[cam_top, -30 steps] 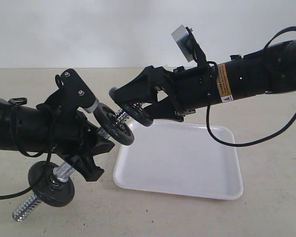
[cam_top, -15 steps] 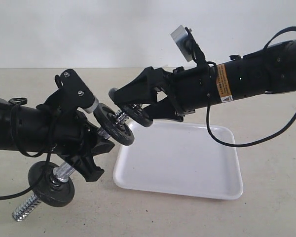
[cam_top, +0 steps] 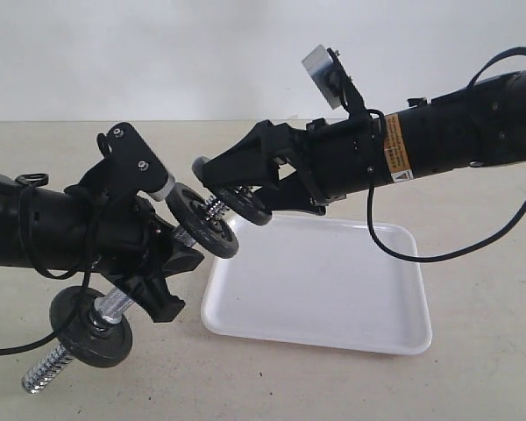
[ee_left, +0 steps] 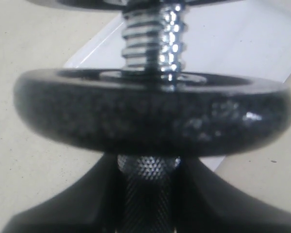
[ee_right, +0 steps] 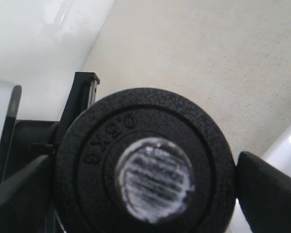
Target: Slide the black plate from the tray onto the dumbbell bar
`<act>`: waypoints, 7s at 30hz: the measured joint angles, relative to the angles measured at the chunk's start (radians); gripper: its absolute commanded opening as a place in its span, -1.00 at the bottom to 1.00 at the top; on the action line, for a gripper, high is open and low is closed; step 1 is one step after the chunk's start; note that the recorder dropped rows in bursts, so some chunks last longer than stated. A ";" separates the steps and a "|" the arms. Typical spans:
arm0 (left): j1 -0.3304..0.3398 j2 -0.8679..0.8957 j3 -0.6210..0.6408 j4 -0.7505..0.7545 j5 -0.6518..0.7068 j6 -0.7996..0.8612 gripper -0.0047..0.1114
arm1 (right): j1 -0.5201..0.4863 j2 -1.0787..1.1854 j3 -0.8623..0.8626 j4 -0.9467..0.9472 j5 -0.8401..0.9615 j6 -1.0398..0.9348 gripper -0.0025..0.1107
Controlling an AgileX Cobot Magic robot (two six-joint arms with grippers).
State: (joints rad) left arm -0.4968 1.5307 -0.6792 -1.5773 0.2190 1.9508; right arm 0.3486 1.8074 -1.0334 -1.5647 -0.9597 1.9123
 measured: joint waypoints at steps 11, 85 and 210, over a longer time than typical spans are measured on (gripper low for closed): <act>-0.002 0.000 0.000 0.000 0.000 0.000 -0.84 | 0.000 0.000 0.000 -0.002 -0.008 -0.023 0.48; 0.045 0.097 -0.035 -0.058 -0.225 -0.268 -0.84 | -0.001 -0.094 -0.002 0.010 -0.089 -0.252 0.90; 0.108 -0.446 -0.321 0.323 0.140 -0.698 0.14 | -0.001 -0.520 -0.011 -0.166 0.128 -0.332 0.90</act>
State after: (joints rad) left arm -0.3891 1.0845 -0.9998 -1.2541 0.3587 1.2523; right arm 0.3473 1.2875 -1.0440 -1.7312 -0.8314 1.5802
